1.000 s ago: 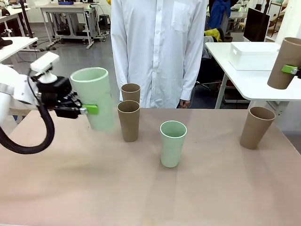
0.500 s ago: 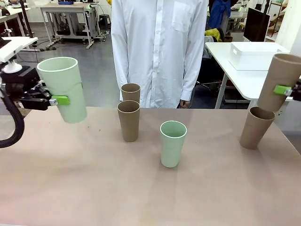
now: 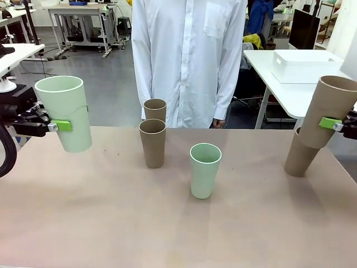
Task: Stack the cups and store them in the basket.
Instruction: Pick up two Reusable plastic cups , one in each hand.
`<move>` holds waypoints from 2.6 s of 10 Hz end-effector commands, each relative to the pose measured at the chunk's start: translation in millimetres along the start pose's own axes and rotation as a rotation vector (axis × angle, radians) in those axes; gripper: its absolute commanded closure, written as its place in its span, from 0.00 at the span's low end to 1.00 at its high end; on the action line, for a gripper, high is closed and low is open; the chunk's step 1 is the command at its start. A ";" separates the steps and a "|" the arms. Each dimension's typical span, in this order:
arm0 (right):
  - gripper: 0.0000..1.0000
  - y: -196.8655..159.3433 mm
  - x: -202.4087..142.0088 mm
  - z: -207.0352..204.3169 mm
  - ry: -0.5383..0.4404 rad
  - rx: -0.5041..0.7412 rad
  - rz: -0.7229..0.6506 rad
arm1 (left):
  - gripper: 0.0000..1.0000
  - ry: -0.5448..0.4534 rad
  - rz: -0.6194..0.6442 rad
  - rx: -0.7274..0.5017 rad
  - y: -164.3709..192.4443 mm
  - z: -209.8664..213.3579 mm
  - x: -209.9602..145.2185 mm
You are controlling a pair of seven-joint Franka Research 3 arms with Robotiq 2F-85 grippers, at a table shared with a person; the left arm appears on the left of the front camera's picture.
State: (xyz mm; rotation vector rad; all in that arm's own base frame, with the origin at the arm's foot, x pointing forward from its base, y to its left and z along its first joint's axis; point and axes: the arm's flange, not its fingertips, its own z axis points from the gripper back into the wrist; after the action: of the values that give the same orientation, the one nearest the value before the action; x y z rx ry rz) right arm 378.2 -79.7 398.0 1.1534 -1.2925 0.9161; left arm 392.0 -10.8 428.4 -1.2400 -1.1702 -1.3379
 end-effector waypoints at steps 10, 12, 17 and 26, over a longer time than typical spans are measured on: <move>0.15 86.4 -37.9 -78.6 0.114 -0.001 0.028 | 0.15 -0.052 -0.044 0.079 -33.0 -1.8 -40.9; 0.15 91.8 -50.5 -83.4 0.097 0.010 -0.018 | 0.15 -0.079 -0.055 0.105 -35.1 -2.6 -41.9; 0.15 116.2 -65.3 -84.1 0.044 0.111 -0.064 | 0.15 -0.073 -0.040 0.057 -20.4 -19.5 -44.9; 0.15 21.2 -46.2 -78.5 0.047 0.137 -0.088 | 0.15 -0.062 -0.016 0.047 -19.9 -18.2 -50.9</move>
State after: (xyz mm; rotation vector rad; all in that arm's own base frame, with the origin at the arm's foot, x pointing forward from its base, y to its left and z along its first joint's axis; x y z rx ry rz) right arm 368.9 2.4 358.2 1.2877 -1.1371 0.9768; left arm 375.5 -24.9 373.0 -1.2529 -1.2442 -1.2789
